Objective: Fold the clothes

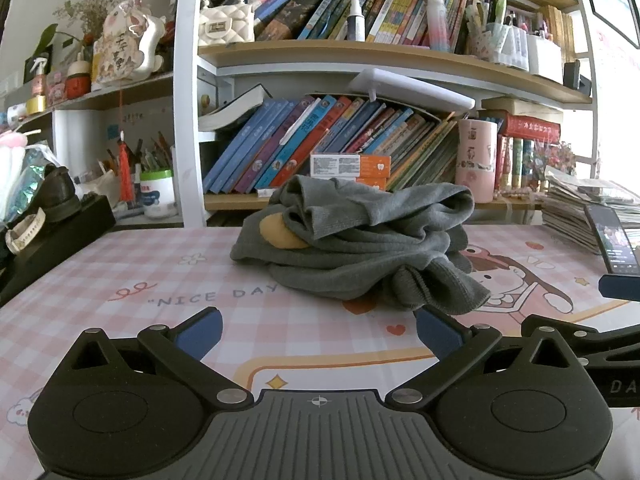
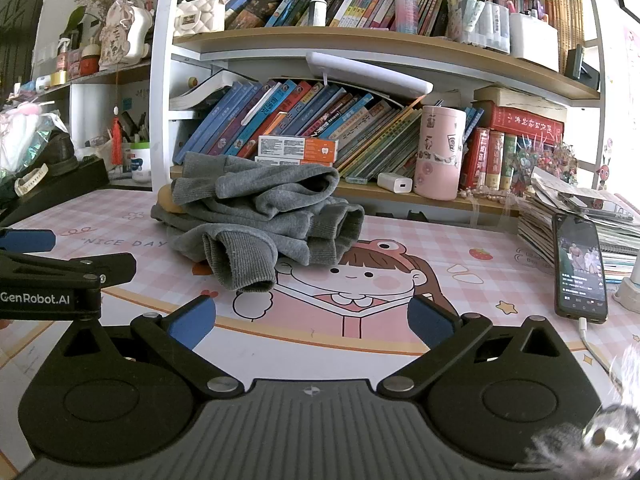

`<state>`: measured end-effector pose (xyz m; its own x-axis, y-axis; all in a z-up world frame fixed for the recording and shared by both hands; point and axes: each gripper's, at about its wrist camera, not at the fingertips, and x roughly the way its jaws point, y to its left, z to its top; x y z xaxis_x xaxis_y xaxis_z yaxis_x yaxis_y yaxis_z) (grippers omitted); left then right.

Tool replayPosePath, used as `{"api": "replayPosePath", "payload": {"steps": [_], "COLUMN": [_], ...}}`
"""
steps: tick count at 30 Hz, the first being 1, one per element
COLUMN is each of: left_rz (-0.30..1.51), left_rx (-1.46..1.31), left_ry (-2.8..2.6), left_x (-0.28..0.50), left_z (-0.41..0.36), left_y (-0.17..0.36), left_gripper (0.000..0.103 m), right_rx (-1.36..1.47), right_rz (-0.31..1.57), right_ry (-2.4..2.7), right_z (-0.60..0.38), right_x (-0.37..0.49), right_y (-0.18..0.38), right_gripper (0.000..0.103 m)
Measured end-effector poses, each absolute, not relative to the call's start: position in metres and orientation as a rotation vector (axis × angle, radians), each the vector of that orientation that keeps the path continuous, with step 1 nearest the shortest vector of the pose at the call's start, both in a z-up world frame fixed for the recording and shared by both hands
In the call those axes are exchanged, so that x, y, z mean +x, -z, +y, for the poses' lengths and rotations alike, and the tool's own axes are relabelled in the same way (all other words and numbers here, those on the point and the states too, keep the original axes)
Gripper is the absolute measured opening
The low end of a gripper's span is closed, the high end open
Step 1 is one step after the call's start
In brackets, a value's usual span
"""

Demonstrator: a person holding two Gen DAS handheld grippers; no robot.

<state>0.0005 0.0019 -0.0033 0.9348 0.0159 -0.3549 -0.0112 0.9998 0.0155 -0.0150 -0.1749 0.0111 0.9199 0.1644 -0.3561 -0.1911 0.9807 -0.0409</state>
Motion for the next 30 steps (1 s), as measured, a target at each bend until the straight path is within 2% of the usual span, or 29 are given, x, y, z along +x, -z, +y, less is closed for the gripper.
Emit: {"api": "replayPosePath", "payload": {"steps": [30], "left_rz": [0.368], "left_rx": [0.02], "left_ry": [-0.028], "left_x": [0.0013], "left_z": [0.0004], "left_y": [0.0027], "left_gripper": [0.103], "right_rx": [-0.077], "right_rz": [0.362], "right_ry": [-0.188], "right_z": [-0.1753], "right_x": [-0.0149], "right_y": [-0.0104], "right_gripper": [0.103]}}
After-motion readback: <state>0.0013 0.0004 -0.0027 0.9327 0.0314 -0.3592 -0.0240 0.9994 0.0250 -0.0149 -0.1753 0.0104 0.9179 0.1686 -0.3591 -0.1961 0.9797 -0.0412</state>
